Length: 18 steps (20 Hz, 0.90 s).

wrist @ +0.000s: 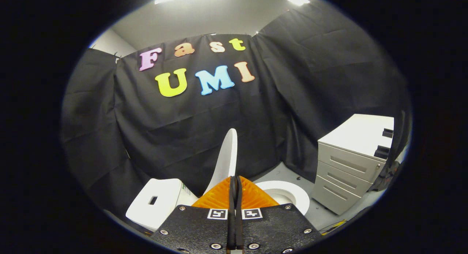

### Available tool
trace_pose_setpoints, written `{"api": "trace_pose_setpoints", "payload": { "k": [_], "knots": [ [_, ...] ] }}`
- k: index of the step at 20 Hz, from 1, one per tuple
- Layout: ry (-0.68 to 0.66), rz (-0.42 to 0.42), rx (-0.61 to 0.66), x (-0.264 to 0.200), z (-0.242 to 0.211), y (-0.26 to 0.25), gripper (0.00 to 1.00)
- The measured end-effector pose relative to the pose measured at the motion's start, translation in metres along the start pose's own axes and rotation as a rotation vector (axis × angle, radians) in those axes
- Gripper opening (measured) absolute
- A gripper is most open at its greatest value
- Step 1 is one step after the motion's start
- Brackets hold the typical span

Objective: Open the toilet lid.

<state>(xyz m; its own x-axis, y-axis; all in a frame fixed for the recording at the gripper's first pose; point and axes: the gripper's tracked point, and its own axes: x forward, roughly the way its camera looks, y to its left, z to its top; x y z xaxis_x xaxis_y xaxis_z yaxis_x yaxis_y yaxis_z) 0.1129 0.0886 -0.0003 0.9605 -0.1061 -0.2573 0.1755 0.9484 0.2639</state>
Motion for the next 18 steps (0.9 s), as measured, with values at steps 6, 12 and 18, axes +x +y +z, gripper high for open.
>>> {"api": "trace_pose_setpoints", "payload": {
  "k": [6, 12, 18],
  "knots": [
    [-0.039, 0.086, -0.173, -0.015, 0.008, 0.077, 0.0],
    [-0.059, 0.231, -0.256, -0.03, -0.005, 0.167, 0.0],
    [-0.068, 0.356, -0.395, -0.039, -0.032, 0.238, 0.0]
  ]
}}
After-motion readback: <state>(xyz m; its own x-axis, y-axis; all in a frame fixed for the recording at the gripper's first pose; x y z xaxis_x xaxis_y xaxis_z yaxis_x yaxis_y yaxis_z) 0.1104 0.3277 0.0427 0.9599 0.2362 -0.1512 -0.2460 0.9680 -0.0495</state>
